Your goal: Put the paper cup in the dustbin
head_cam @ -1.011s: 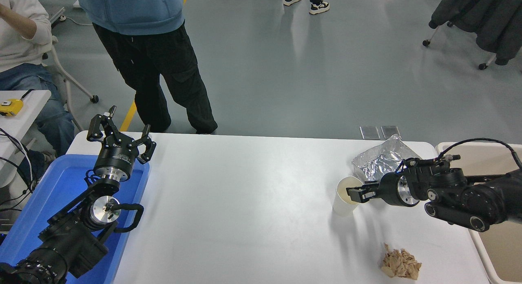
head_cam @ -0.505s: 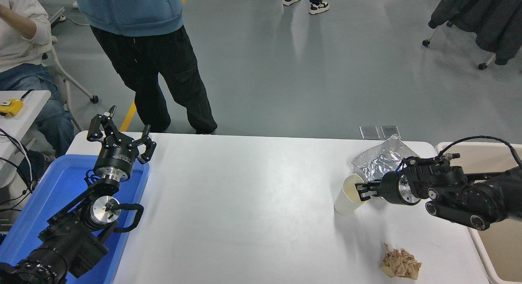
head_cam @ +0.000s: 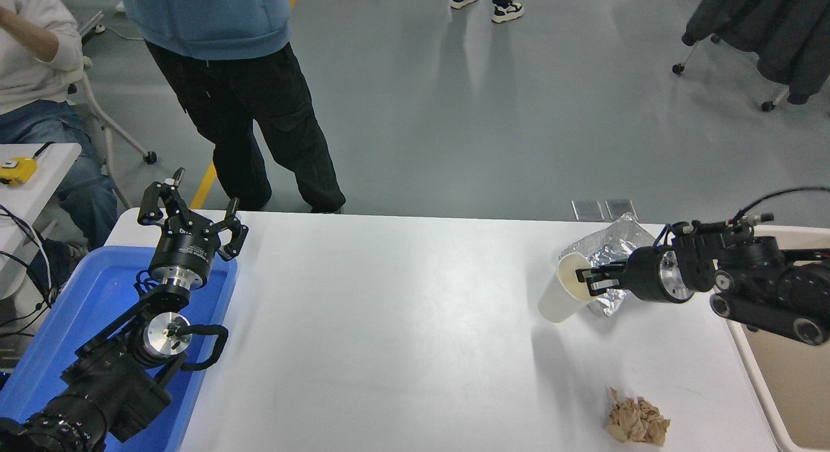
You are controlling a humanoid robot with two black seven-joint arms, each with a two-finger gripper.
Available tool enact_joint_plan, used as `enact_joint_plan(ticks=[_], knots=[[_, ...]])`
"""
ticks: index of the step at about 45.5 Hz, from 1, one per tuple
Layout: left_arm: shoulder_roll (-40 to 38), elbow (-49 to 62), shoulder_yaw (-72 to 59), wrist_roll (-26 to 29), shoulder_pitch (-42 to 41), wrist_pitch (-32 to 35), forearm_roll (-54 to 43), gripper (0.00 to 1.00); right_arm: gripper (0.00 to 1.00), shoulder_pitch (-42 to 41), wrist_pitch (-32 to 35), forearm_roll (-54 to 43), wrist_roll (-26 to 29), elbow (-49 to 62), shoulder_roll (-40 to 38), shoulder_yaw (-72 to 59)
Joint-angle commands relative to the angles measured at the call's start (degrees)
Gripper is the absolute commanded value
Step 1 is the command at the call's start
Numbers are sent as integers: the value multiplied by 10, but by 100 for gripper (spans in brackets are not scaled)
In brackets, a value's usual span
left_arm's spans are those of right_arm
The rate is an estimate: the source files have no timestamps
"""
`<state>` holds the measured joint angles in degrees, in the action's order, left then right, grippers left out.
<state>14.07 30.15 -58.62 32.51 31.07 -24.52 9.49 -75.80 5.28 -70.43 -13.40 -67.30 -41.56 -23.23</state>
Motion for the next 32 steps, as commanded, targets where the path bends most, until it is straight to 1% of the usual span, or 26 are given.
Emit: enact_joint_plan(ticks=[1,11,32], knots=[[0,0,0,0,0,0,0,100,0,-93,54,20,-1,-78,-95,2],[0,0,0,0,0,0,0,100,0,-164,119,20,0,-103,-148,5],[0,0,0,0,0,0,0,100,0,-176,127,17,0,-121,-176,6]])
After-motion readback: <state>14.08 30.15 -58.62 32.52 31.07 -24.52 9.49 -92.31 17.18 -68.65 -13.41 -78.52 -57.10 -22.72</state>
